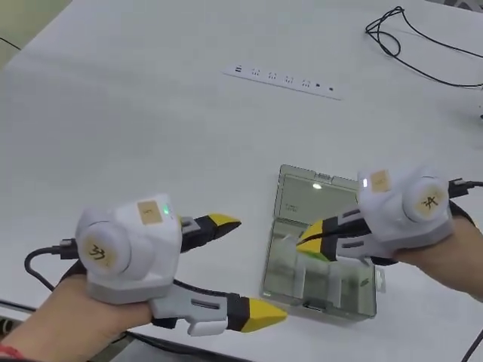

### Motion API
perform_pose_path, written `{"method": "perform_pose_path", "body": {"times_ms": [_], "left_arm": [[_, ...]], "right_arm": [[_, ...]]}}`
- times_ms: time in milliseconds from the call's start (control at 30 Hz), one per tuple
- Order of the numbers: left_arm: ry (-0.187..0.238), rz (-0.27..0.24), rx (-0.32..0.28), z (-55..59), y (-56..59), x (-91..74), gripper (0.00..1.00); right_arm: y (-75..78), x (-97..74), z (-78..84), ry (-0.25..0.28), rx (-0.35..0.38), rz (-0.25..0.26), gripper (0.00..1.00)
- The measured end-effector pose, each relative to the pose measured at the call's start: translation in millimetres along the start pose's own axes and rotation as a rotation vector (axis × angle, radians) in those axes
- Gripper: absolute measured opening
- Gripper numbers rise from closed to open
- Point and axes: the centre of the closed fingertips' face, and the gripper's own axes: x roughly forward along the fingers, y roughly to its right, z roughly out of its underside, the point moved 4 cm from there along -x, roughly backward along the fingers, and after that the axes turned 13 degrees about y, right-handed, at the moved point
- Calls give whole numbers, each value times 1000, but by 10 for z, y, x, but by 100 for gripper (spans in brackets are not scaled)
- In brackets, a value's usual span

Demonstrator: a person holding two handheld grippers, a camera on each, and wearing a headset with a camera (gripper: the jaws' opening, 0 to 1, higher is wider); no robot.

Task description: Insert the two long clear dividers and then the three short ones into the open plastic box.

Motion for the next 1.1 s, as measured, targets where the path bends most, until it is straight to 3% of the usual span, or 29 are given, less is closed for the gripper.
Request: {"method": "perform_pose_path", "body": {"times_ms": [633, 1100], "left_arm": [[-1, 5, -5, 7, -12, 12, 82], [-3, 6, -5, 22, -26, 6, 82]], "right_arm": [[24, 211, 132, -58, 25, -16, 2], [8, 331, 232, -156, -12, -35, 2]]}}
